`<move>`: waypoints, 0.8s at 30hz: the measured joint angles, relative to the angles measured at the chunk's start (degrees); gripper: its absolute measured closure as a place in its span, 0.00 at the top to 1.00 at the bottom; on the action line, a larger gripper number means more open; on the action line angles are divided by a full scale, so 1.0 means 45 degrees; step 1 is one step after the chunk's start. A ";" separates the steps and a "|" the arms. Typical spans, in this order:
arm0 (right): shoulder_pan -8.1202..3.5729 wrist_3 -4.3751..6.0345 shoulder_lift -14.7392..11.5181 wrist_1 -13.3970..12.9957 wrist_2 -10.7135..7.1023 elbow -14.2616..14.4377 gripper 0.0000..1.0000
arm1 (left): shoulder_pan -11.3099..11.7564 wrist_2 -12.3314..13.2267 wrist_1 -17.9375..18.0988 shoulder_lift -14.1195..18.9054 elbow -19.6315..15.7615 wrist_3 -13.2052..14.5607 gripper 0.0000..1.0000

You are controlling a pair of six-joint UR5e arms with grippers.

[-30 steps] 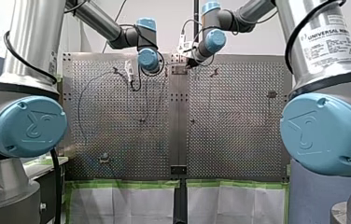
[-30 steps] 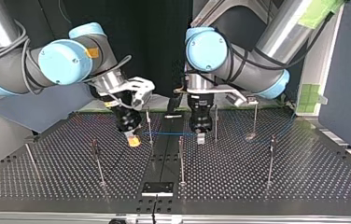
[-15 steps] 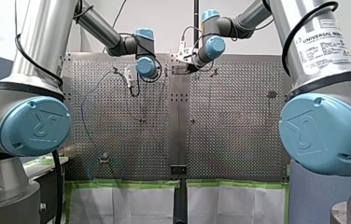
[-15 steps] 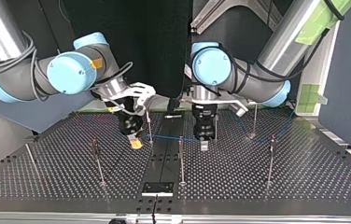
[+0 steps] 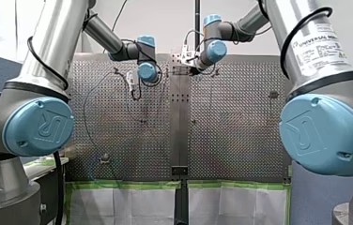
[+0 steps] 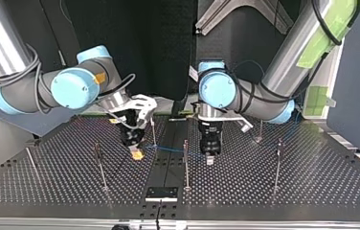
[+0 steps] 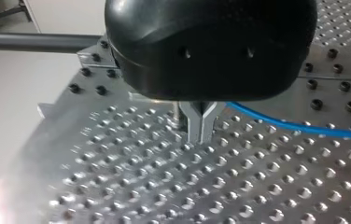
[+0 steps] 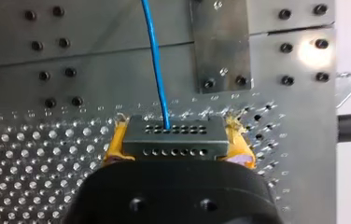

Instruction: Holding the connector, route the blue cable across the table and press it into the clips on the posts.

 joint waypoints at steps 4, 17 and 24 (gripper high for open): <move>-0.0190 0.0001 0.0204 -0.0007 -0.0012 -0.0214 0.00 | 0.0089 0.0040 -0.0098 -0.0477 0.0486 -0.0009 0.00; -0.0616 0.0034 0.0305 0.0040 -0.0114 -0.0581 0.00 | 0.0325 0.0028 -0.0545 -0.0759 0.0917 -0.0095 0.41; -0.0727 -0.0032 0.0304 0.0108 0.0199 -0.0585 0.00 | 0.0158 0.0000 -0.1314 -0.0726 0.0915 -0.0122 0.64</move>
